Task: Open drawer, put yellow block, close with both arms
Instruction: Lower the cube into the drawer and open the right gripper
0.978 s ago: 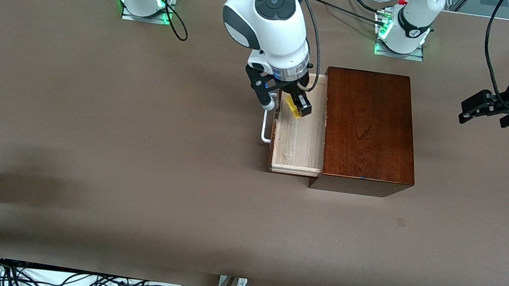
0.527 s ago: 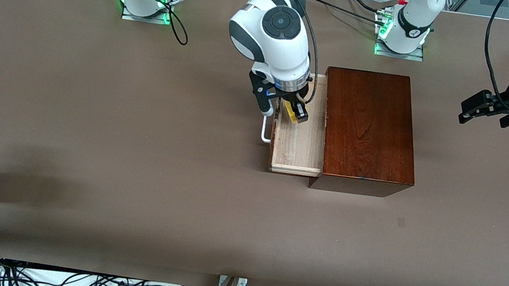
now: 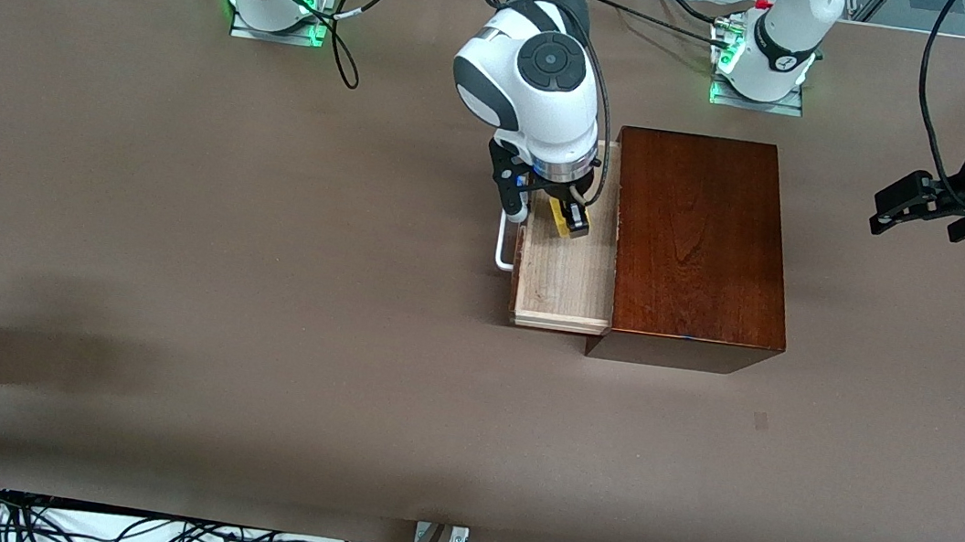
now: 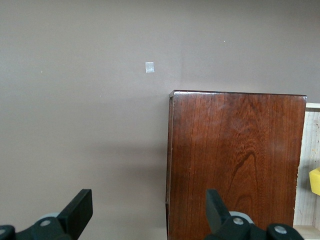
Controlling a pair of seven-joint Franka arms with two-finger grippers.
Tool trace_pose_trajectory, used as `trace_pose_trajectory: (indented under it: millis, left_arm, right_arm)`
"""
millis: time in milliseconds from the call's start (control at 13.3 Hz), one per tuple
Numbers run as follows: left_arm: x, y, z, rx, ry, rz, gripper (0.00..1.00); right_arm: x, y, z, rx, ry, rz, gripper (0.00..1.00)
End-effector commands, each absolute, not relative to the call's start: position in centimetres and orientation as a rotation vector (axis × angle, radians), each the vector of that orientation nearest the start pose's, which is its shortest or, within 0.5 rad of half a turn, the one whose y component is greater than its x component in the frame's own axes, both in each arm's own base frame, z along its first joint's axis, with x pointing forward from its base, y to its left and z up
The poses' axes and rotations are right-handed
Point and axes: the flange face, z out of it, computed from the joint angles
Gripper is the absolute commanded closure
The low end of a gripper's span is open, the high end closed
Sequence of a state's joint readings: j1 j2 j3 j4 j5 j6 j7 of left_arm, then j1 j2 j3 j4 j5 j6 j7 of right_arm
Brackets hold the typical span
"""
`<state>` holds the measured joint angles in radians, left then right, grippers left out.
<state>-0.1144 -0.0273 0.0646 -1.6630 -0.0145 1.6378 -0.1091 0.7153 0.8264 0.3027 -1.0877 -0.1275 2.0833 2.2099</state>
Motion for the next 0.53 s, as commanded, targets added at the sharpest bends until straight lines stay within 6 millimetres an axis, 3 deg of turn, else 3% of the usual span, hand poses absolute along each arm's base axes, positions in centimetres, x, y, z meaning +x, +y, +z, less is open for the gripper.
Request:
trace_pose_trajectory:
  millis: [0, 301, 451]
  left_arm:
    - [55.4, -2.6, 60.2, -3.159, -0.069, 0.012, 0.0]
    - [55.8, -2.7, 59.8, -3.16, -0.065, 0.021, 0.0]
    - [55.8, -2.8, 59.9, -3.16, -0.063, 0.017, 0.0]
  right_arm:
    - [47.9, 62.7, 34.9, -2.355, 1.749, 0.132, 1.0]
    - [47.7, 62.9, 32.6, -2.38, 1.767, 0.123, 1.0]
    - [48.1, 62.7, 32.4, -2.365, 1.769, 0.12, 1.0]
